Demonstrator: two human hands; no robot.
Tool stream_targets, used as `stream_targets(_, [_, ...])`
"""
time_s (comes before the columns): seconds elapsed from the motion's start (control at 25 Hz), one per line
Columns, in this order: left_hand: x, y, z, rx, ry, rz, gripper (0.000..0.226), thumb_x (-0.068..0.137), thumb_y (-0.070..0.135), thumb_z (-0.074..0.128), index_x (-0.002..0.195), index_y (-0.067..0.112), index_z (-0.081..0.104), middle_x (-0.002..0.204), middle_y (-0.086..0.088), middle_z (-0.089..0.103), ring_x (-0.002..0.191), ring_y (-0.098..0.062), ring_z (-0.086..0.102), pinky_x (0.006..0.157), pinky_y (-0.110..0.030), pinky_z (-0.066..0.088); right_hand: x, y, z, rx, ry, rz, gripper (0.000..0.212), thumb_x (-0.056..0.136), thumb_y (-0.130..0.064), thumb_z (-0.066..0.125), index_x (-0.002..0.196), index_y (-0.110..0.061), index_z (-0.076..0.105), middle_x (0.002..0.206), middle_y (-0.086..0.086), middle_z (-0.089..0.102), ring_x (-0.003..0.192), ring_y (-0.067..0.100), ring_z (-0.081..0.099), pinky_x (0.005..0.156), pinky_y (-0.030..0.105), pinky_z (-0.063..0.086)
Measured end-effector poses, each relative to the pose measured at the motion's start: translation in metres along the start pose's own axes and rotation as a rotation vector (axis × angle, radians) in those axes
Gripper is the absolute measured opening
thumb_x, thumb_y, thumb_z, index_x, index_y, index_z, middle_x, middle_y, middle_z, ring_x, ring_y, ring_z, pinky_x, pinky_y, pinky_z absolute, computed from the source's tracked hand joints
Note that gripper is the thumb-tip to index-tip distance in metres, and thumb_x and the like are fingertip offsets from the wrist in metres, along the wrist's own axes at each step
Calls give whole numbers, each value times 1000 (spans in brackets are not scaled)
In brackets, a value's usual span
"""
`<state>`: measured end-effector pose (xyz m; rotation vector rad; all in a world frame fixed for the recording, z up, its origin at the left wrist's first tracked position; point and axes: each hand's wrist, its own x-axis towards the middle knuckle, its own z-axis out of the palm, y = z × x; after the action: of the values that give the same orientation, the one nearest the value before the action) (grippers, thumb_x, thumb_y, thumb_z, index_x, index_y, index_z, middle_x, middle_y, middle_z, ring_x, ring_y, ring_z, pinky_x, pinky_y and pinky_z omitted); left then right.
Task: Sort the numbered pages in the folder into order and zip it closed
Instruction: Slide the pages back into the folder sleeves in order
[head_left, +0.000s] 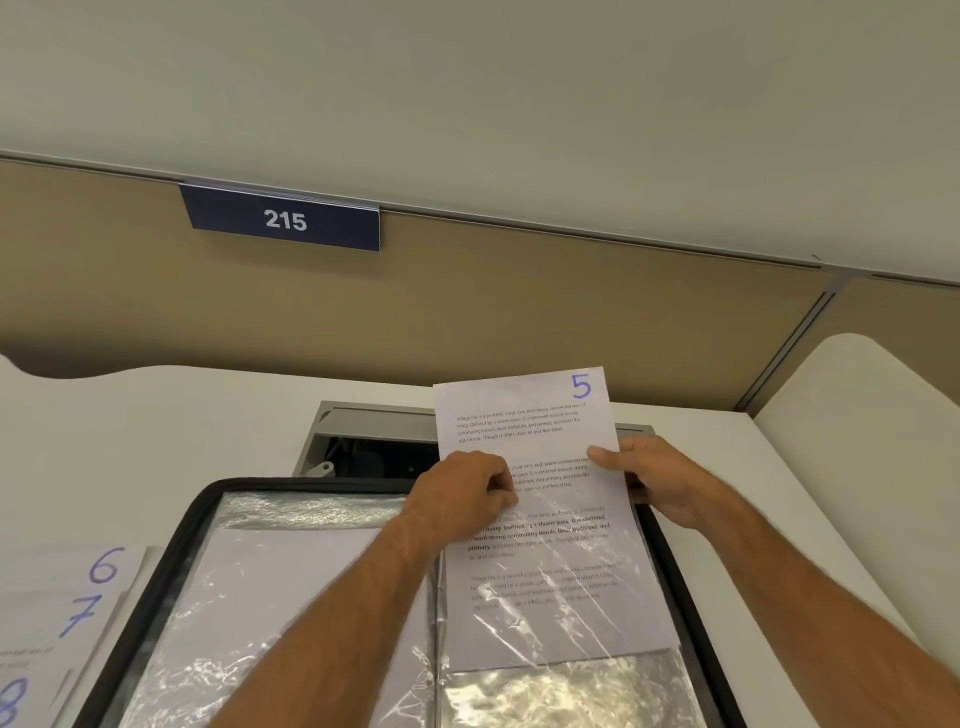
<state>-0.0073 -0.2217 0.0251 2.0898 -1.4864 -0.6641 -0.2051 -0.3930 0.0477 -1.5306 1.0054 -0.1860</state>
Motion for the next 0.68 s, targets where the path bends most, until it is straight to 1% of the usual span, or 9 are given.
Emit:
stream_targets(0.08, [-2, 1, 1, 6, 5, -7, 12, 94, 37, 65, 100, 27, 66, 103, 12, 68, 94, -10, 64, 91, -38, 56, 1, 0, 1, 43, 43, -21, 21, 97, -21, 64, 111, -8, 73, 108, 6, 77, 101, 24, 73, 84, 36, 55])
stream_targets(0.2, [-4, 4, 1, 16, 15, -13, 12, 95, 36, 65, 101, 27, 67, 103, 11, 68, 93, -11, 64, 91, -38, 56, 0, 2, -8, -176, 20, 58, 17, 93, -17, 69, 106, -9, 75, 104, 3, 78, 101, 24, 72, 90, 38, 55])
stream_targets(0.28, [-5, 5, 1, 30, 24, 0, 11, 95, 36, 65, 100, 26, 67, 101, 11, 68, 92, -10, 64, 91, -37, 55, -4, 0, -10, -269, 1, 100, 16, 90, -18, 72, 104, -12, 75, 100, -1, 78, 99, 23, 71, 86, 36, 52])
stream_targets(0.32, [-5, 6, 1, 37, 26, 4, 10, 95, 36, 65, 100, 27, 67, 101, 11, 68, 92, -10, 63, 91, -37, 55, -5, -1, -8, -241, 4, 83, 15, 90, -20, 72, 104, -13, 75, 100, -1, 78, 100, 23, 70, 84, 34, 50])
stream_targets(0.4, [-5, 7, 1, 38, 25, 0, 11, 95, 36, 65, 101, 27, 66, 103, 11, 68, 92, -10, 63, 91, -36, 55, -8, -3, -2, -60, 38, -5, 15, 95, -21, 67, 106, -14, 74, 103, 1, 78, 98, 21, 72, 82, 31, 52])
stream_targets(0.48, [-4, 6, 1, 41, 29, -4, 11, 95, 36, 64, 101, 27, 66, 104, 11, 67, 93, -10, 63, 91, -35, 55, -8, -3, 2, 19, 59, -55, 18, 99, -20, 61, 110, -12, 73, 105, 3, 77, 98, 20, 73, 85, 35, 56])
stream_targets(0.56, [-3, 6, 2, 49, 41, 2, 10, 95, 35, 65, 100, 27, 67, 102, 11, 68, 92, -10, 63, 91, -35, 55, -6, 0, 1, -87, 47, -24, 18, 99, -18, 61, 108, -9, 73, 104, 3, 78, 100, 23, 73, 92, 39, 56])
stream_targets(0.6, [-3, 5, 2, 55, 48, 4, 10, 95, 36, 64, 101, 27, 67, 101, 11, 68, 91, -10, 63, 90, -35, 55, -6, 0, -1, -165, 41, 7, 16, 97, -17, 64, 105, -8, 74, 102, 2, 78, 100, 24, 73, 91, 38, 55])
stream_targets(0.68, [-3, 6, 3, 66, 54, 2, 12, 96, 37, 63, 102, 27, 67, 100, 11, 68, 90, -9, 63, 89, -34, 55, -7, -1, -5, -319, 19, 71, 13, 93, -16, 69, 101, -8, 75, 98, 1, 78, 95, 22, 71, 80, 32, 53])
